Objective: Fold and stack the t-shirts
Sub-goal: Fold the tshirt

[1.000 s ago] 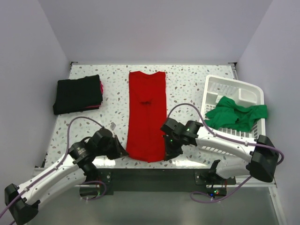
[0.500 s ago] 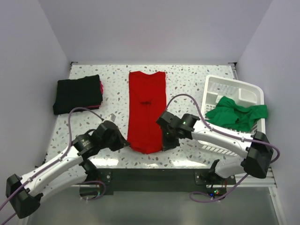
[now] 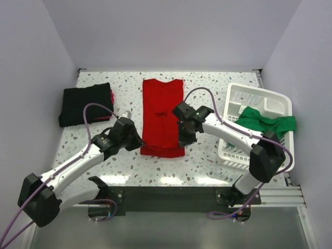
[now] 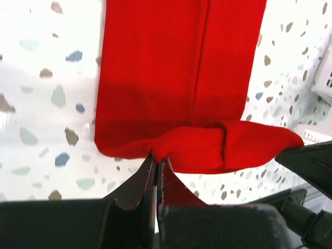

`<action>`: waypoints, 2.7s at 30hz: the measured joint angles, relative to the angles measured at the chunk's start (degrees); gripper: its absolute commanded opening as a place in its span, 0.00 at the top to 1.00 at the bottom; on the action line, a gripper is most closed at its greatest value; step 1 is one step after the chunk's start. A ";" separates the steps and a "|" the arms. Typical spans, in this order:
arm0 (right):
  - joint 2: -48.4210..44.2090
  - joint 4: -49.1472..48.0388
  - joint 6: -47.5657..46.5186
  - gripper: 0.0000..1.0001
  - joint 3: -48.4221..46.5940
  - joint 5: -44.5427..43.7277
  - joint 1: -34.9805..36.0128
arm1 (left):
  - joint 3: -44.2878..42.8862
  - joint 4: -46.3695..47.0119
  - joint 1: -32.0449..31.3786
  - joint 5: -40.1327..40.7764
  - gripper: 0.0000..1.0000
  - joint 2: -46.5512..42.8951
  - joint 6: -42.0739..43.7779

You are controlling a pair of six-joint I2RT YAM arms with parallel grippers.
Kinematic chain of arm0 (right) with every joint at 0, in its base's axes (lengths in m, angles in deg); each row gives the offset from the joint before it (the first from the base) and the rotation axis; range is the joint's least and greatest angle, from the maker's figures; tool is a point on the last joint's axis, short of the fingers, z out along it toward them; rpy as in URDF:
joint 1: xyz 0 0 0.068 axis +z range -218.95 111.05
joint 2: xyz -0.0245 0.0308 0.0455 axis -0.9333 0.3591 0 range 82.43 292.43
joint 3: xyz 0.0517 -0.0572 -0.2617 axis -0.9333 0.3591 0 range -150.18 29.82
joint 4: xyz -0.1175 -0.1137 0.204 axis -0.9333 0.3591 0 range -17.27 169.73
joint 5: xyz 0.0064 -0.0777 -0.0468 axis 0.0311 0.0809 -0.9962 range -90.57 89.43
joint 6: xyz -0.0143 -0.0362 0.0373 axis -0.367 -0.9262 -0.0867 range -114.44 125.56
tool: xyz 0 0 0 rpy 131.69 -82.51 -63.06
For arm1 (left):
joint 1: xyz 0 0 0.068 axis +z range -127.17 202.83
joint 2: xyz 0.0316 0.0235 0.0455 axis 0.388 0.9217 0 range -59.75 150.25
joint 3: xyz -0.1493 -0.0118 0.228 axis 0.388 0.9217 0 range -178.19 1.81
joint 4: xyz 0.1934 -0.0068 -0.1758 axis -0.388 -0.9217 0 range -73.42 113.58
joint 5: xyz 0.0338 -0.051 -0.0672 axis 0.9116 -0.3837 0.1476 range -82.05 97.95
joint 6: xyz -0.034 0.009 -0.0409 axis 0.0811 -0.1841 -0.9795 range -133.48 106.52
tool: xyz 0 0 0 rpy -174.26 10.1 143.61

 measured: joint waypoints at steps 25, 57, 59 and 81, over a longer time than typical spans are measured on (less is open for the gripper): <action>25.92 2.86 -12.85 1.00 -27.56 0.02 -14.93 | -15.30 15.37 14.43 -8.09 1.00 29.38 10.27; 44.68 10.19 -18.38 0.40 -52.94 5.27 -20.68 | -28.35 14.43 16.79 -1.31 0.23 42.51 9.94; 44.65 10.23 -18.69 0.35 -54.31 5.95 -20.72 | -28.30 14.03 16.90 0.81 0.22 41.59 9.90; 22.86 -0.46 -18.14 0.48 -19.58 14.08 -18.86 | -4.70 17.51 11.74 -0.94 0.33 23.04 10.99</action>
